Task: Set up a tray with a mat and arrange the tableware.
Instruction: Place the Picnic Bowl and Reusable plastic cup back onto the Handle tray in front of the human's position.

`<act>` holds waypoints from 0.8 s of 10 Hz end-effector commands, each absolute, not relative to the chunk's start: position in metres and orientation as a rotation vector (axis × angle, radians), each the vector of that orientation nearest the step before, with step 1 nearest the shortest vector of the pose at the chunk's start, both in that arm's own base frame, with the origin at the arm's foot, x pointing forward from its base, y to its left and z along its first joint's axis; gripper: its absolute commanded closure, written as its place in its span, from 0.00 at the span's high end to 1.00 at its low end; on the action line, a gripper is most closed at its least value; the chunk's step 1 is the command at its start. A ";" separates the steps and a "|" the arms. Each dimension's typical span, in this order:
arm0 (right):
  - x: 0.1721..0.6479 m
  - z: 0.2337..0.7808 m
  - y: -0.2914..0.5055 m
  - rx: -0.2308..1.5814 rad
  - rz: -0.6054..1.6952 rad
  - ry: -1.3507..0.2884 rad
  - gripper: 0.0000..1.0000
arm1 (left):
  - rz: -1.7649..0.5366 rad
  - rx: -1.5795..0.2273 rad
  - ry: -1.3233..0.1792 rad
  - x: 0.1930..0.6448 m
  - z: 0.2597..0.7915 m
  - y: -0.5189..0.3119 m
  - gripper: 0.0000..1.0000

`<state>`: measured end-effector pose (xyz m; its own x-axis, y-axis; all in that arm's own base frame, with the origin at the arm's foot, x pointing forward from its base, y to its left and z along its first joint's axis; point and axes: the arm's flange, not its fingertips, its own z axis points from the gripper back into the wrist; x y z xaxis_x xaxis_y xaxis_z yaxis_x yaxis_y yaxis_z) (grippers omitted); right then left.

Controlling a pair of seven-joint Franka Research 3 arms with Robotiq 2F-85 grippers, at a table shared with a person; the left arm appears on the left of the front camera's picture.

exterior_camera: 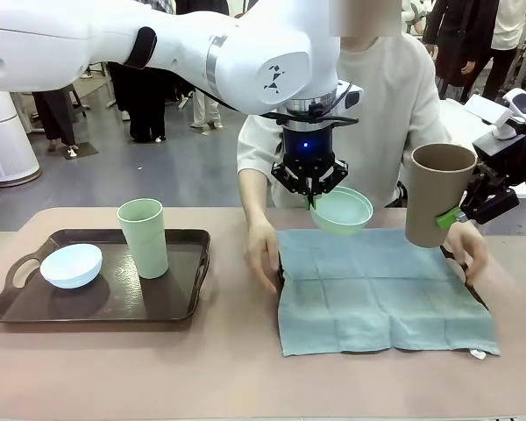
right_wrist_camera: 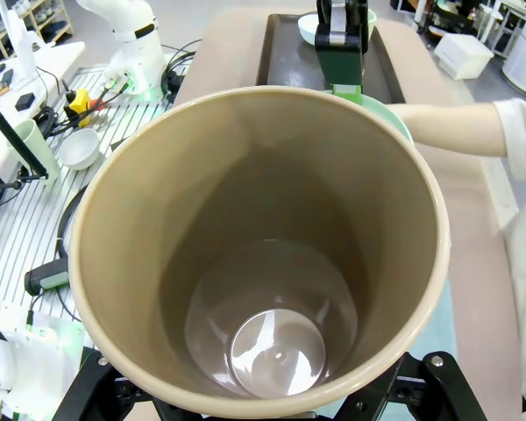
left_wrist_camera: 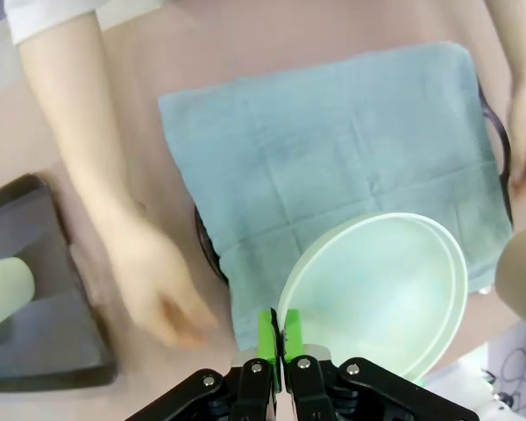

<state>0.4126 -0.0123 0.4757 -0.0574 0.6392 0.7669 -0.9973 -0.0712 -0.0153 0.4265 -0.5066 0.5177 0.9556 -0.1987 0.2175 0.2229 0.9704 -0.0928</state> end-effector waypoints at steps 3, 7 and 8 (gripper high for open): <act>0.415 0.477 -0.011 0.690 1.536 -0.668 0.23 | -0.215 -0.134 -0.206 0.426 0.519 -0.505 0.00; 0.415 0.477 -0.011 0.690 1.536 -0.668 0.23 | -0.215 -0.134 -0.206 0.426 0.519 -0.505 0.00; 0.415 0.477 -0.011 0.690 1.536 -0.668 0.23 | -0.215 -0.134 -0.206 0.426 0.519 -0.505 0.00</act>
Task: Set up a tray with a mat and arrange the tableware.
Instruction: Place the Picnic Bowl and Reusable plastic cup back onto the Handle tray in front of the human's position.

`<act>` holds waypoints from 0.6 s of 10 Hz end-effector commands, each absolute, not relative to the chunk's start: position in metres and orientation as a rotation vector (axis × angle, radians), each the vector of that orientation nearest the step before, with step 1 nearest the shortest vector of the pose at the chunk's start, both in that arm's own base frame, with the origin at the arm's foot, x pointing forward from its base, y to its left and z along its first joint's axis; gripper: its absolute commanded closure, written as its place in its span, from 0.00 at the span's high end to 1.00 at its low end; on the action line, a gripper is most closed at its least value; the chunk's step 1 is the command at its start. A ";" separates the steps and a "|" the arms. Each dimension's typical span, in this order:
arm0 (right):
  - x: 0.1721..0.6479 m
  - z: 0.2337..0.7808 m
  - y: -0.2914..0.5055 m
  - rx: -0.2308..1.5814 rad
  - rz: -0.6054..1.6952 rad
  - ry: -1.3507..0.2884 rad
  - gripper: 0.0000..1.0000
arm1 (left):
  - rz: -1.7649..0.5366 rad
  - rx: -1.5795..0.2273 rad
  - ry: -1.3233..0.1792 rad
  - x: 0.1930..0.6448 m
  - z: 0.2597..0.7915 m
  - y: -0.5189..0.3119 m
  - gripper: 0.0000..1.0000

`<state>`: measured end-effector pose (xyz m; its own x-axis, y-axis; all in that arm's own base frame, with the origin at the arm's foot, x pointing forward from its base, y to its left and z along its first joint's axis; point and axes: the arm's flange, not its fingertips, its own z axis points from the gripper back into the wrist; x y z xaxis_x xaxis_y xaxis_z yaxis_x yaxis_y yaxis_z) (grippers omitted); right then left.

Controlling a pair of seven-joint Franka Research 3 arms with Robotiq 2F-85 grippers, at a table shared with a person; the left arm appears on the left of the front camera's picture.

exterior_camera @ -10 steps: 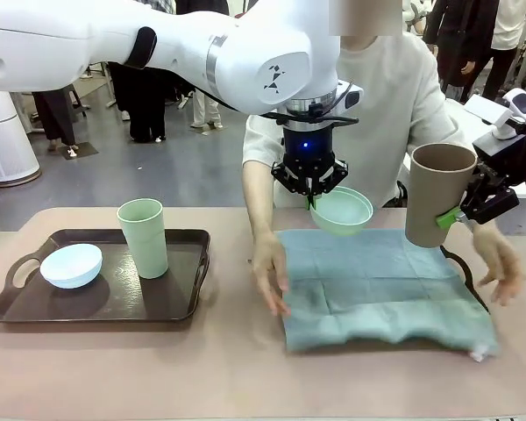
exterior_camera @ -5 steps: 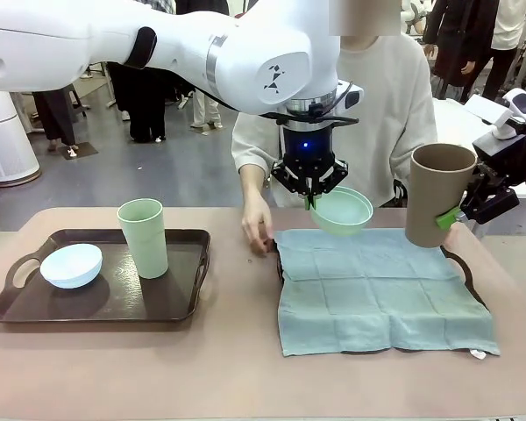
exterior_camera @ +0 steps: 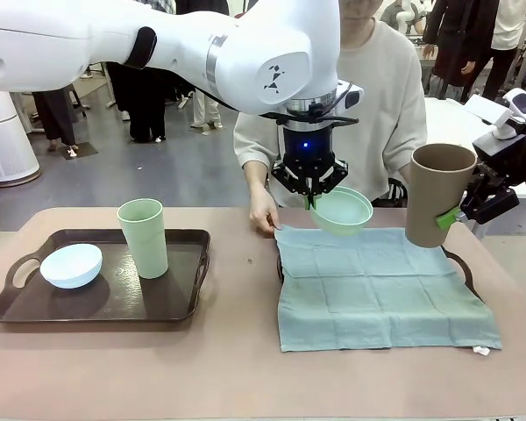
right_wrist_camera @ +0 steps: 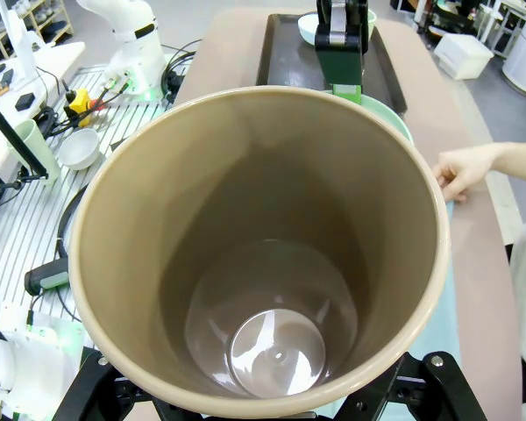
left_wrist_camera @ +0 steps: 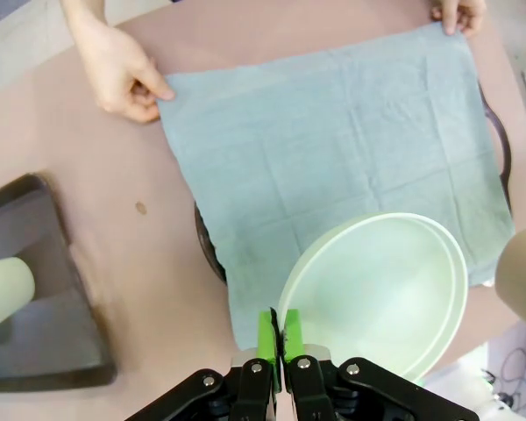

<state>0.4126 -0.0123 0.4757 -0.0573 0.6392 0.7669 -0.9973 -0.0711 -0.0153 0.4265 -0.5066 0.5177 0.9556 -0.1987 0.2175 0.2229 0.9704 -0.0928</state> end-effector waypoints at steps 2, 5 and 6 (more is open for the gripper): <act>0.415 0.477 -0.011 0.690 1.536 -0.668 0.23 | -0.215 -0.134 -0.206 0.426 0.519 -0.505 0.00; 0.415 0.477 -0.011 0.690 1.536 -0.668 0.23 | -0.215 -0.134 -0.206 0.426 0.519 -0.505 0.00; 0.415 0.477 -0.011 0.690 1.536 -0.668 0.23 | -0.215 -0.134 -0.206 0.426 0.519 -0.505 0.00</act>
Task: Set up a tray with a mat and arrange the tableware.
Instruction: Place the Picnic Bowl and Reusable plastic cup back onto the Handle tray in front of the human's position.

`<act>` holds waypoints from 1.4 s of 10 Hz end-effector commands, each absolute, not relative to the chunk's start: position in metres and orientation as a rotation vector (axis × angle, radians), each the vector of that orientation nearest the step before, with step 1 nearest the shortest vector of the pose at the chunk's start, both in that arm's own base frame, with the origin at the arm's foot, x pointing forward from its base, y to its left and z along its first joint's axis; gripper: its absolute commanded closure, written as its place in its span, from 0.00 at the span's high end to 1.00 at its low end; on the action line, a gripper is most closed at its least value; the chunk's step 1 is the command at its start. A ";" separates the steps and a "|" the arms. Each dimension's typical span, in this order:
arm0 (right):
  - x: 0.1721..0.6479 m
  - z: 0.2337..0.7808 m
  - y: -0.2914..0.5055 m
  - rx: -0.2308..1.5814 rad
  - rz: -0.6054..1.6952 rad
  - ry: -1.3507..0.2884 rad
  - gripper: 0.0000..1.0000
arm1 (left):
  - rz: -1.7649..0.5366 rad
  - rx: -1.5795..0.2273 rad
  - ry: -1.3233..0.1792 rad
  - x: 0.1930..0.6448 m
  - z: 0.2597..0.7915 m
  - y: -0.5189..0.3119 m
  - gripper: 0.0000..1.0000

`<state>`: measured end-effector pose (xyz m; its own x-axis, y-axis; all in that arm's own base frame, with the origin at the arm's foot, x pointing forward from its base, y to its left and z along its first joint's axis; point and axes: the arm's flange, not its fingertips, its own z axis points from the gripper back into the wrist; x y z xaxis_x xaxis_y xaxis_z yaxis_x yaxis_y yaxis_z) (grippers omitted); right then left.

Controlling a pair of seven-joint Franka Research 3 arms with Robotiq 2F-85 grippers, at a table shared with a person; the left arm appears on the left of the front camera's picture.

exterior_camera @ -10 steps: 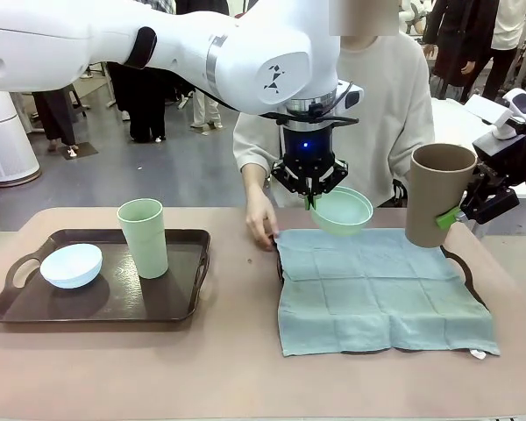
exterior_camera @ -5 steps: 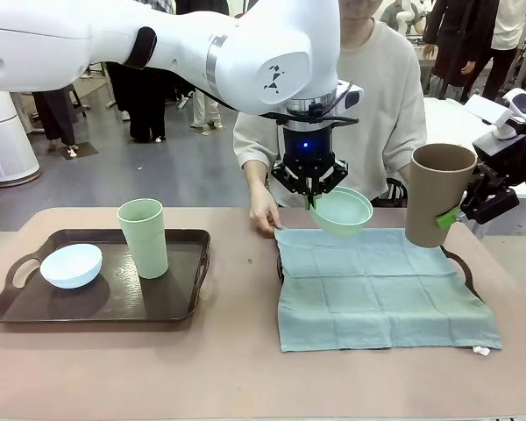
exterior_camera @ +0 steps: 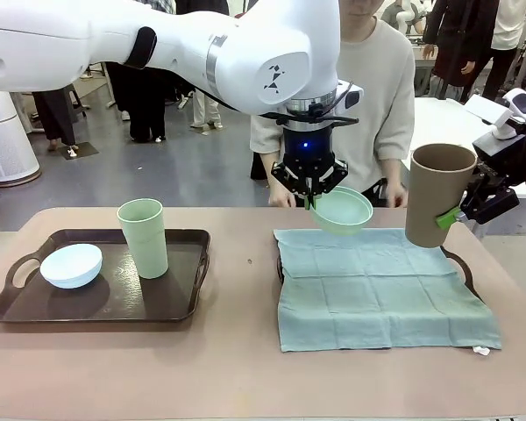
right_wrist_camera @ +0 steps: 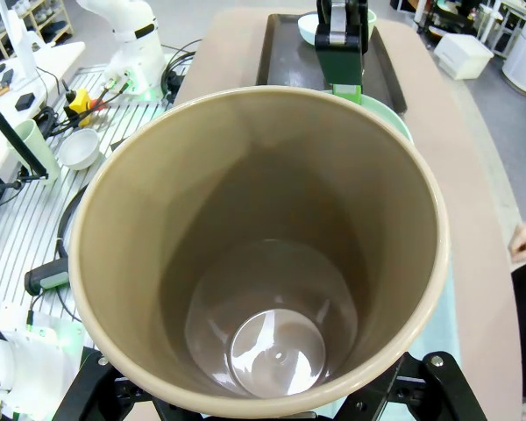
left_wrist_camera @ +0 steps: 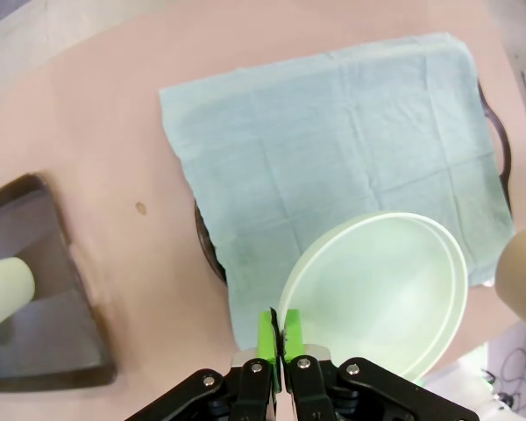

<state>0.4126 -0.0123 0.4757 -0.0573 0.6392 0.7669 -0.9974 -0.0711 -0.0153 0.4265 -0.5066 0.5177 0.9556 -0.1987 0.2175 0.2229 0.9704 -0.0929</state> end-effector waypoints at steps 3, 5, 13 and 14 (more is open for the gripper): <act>0.415 0.477 -0.011 0.690 1.536 -0.668 0.23 | -0.215 -0.134 -0.206 0.426 0.519 -0.505 0.00; 0.415 0.477 -0.011 0.690 1.536 -0.668 0.23 | -0.215 -0.134 -0.206 0.426 0.519 -0.505 0.00; 0.433 0.444 -0.025 0.733 1.634 -0.728 0.83 | -0.251 -0.131 -0.211 0.428 0.490 -0.509 0.04; 0.441 0.426 -0.028 0.765 1.629 -0.738 0.83 | -0.261 -0.145 -0.224 0.431 0.476 -0.510 0.04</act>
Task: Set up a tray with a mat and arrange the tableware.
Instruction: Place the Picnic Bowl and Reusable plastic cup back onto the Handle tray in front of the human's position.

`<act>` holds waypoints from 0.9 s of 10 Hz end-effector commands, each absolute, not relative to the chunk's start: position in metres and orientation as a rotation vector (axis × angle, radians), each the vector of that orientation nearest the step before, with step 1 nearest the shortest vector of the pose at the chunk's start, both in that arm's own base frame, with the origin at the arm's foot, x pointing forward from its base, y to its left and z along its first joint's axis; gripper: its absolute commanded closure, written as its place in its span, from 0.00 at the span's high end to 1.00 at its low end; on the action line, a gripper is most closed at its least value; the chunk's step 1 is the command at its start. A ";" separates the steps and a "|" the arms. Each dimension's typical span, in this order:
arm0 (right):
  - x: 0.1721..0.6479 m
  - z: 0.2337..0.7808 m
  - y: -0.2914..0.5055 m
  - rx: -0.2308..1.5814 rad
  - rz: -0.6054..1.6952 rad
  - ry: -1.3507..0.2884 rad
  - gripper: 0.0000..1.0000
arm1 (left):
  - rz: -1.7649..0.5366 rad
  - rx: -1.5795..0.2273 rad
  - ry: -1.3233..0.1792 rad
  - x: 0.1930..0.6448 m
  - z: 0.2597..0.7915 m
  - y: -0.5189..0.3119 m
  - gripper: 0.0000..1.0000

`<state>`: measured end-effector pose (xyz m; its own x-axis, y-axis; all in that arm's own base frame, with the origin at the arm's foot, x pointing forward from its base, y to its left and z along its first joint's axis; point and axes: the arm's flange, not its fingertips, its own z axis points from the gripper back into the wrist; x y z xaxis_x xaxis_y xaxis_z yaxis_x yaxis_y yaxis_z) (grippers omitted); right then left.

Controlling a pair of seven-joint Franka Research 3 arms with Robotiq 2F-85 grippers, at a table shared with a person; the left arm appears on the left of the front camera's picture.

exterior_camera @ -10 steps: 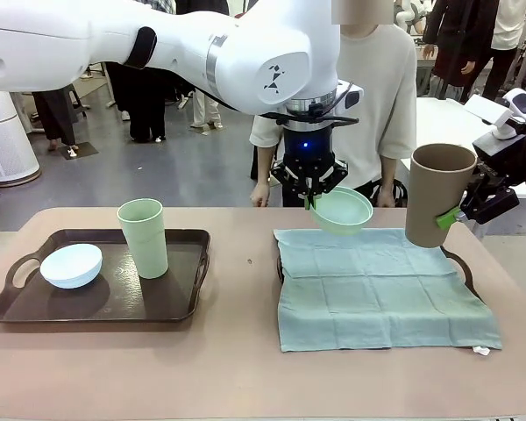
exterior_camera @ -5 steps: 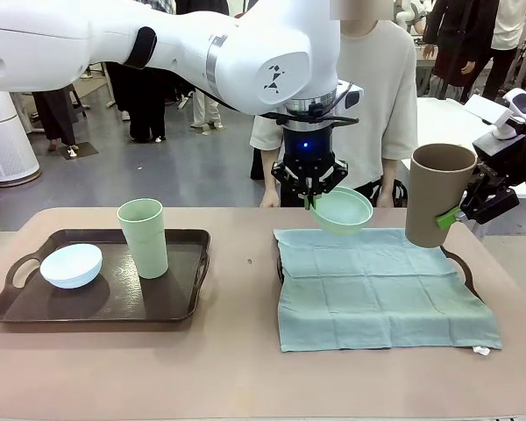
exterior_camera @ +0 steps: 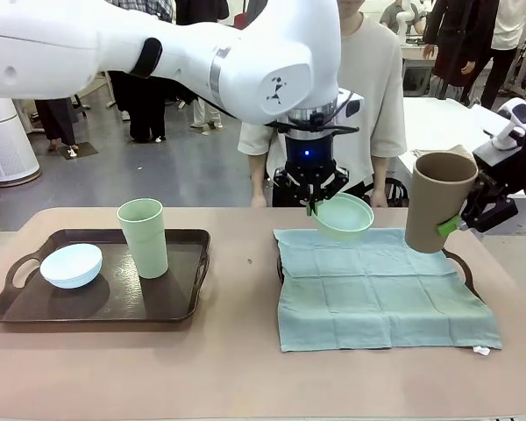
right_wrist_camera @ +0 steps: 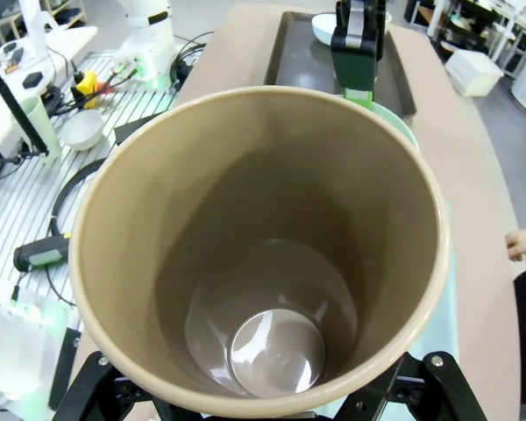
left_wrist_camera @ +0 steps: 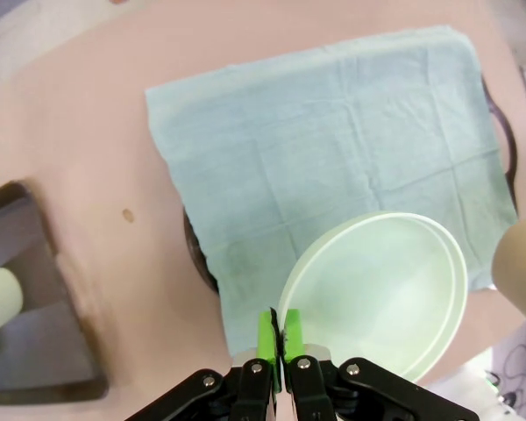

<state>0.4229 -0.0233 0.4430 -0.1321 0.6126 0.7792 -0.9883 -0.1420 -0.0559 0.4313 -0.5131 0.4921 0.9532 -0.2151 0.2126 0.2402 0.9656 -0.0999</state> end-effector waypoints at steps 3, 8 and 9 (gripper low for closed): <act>0.455 0.381 -0.032 0.806 1.636 -0.748 0.83 | -0.273 -0.164 -0.213 0.436 0.434 -0.513 0.04; 0.455 0.355 -0.030 0.844 1.618 -0.716 0.83 | -0.242 -0.162 -0.195 0.445 0.407 -0.519 0.04; 0.455 0.355 -0.030 0.844 1.618 -0.716 0.83 | -0.242 -0.162 -0.195 0.445 0.407 -0.519 0.04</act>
<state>0.4577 -0.0310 0.3528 -0.1247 0.5487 0.8266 -0.9812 -0.1919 -0.0206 0.4495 -0.5183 0.4019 0.9525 -0.2124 0.2181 0.2462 0.9588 -0.1417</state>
